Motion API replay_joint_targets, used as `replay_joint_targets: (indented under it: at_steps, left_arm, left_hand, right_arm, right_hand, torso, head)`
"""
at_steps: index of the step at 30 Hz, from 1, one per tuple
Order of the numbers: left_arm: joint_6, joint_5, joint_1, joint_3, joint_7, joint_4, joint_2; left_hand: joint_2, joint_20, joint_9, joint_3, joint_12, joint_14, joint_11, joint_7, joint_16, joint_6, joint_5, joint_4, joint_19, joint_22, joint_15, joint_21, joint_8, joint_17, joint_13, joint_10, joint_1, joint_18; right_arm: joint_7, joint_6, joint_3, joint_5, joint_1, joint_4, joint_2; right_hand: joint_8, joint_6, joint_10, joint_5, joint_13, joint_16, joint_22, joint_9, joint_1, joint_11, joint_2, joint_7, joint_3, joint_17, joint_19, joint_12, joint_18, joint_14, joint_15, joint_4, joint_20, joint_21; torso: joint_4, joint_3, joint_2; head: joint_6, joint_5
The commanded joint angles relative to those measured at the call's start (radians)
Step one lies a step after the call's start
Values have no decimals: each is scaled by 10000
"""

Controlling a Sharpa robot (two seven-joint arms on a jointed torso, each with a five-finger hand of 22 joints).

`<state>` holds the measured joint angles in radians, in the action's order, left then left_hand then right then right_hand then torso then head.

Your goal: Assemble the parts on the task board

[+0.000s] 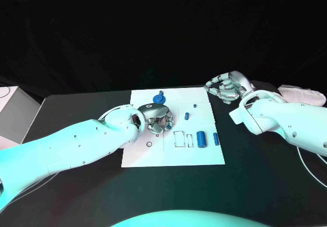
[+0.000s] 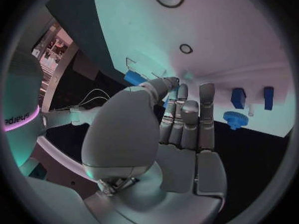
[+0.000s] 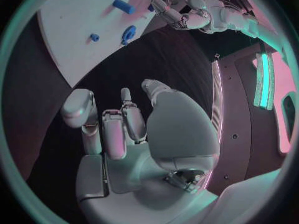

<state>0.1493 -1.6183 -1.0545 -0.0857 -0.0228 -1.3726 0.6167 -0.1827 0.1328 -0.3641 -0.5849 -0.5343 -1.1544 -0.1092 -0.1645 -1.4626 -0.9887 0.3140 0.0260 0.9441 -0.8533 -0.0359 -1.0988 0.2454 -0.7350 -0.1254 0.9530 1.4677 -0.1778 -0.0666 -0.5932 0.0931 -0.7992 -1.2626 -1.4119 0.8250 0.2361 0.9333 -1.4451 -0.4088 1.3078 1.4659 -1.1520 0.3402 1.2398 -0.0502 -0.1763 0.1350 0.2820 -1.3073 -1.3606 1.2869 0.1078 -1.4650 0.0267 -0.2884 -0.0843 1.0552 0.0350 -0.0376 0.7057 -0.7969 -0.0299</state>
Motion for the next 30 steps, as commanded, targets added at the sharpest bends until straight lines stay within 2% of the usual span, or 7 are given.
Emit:
replay_joint_targets:
  at_steps: [1,5,13,14,18,24,30]
  left_arm:
    - [76,240,-2,-60,-152,-75,-5]
    - [-22,352,-3,-229,-101,-181,42]
    - [-340,615,-26,-757,71,-475,338]
    - [-403,646,-50,-860,100,-518,417]
    - [-589,699,-208,-1054,172,-535,627]
    - [-766,653,-501,-1172,228,-99,789]
    - [-735,429,-606,-1198,129,651,631]
  left_hand:
    - [-18,-7,-20,30,33,-71,30,-17,-19,-63,-21,-11,72,-13,-20,-54,-56,-10,13,74,-97,-15]
    - [-21,-6,-27,33,55,-91,32,-17,-24,-78,-19,-11,102,-42,-18,-74,-56,-38,17,101,-107,-8]
    - [-34,-3,-35,47,94,-109,32,-19,-27,-91,-18,-4,123,-58,-19,-84,-62,-54,23,132,-135,-3]
    - [-34,-3,-35,47,94,-109,32,-19,-27,-91,-18,-4,123,-58,-19,-84,-62,-54,23,132,-135,-3]
    - [-41,-2,-40,54,111,-95,35,-15,-23,-99,-19,-2,133,-65,-20,-88,-63,-19,26,148,-146,0]
    - [-56,0,-46,68,137,-92,37,-15,-19,-111,-22,1,188,-124,-18,-124,-66,-3,29,171,-164,16]
    - [-58,1,-50,72,148,-82,39,-14,-15,-118,-22,1,200,-134,-17,-131,-66,23,30,185,-167,18]
  right_arm:
    - [-99,91,-4,-69,8,-7,-7]
    - [-99,90,-4,-68,11,-5,-7]
    - [-93,81,-4,-68,13,13,5]
    - [-92,77,-4,-68,13,16,9]
    - [-89,71,-4,-68,13,26,17]
    - [-87,65,-4,-68,14,38,17]
    - [-92,48,-4,-68,14,47,4]
  right_hand:
    - [55,-65,-21,-24,821,-10,-15,8,103,-4,29,17,32,-1341,-75,40,32,-508,-70,-3,9,-16]
    - [55,-65,-21,-24,821,-10,-15,8,103,-4,29,17,32,-1341,-75,40,32,-508,-70,-3,9,-16]
    - [55,-65,-21,-24,821,-10,-15,8,103,-4,29,17,32,-1341,-75,40,32,-508,-70,-3,9,-16]
    - [55,-65,-21,-24,821,-10,-15,8,103,-4,29,17,32,-1341,-75,40,32,-508,-70,-3,9,-16]
    - [55,-65,-21,-24,821,-10,-15,8,103,-4,29,17,32,-1341,-75,40,32,-508,-70,-3,9,-16]
    - [76,-51,-30,-22,824,-5,-23,15,91,0,25,12,32,-1347,-89,53,29,-512,-67,-5,12,-13]
    - [76,-51,-30,-22,824,-5,-23,15,91,0,25,12,32,-1347,-89,53,29,-512,-67,-5,12,-13]
  torso:
    - [-1,-4,-6]
    - [-8,-11,-11]
    - [-18,-18,-14]
    - [-18,-21,-15]
    - [-14,-9,-9]
    - [-22,-10,-9]
    - [-15,17,9]
  head:
    - [21,-9]
    - [29,-12]
    - [72,-41]
    - [81,-45]
    - [116,-71]
    - [140,-88]
    - [149,-124]
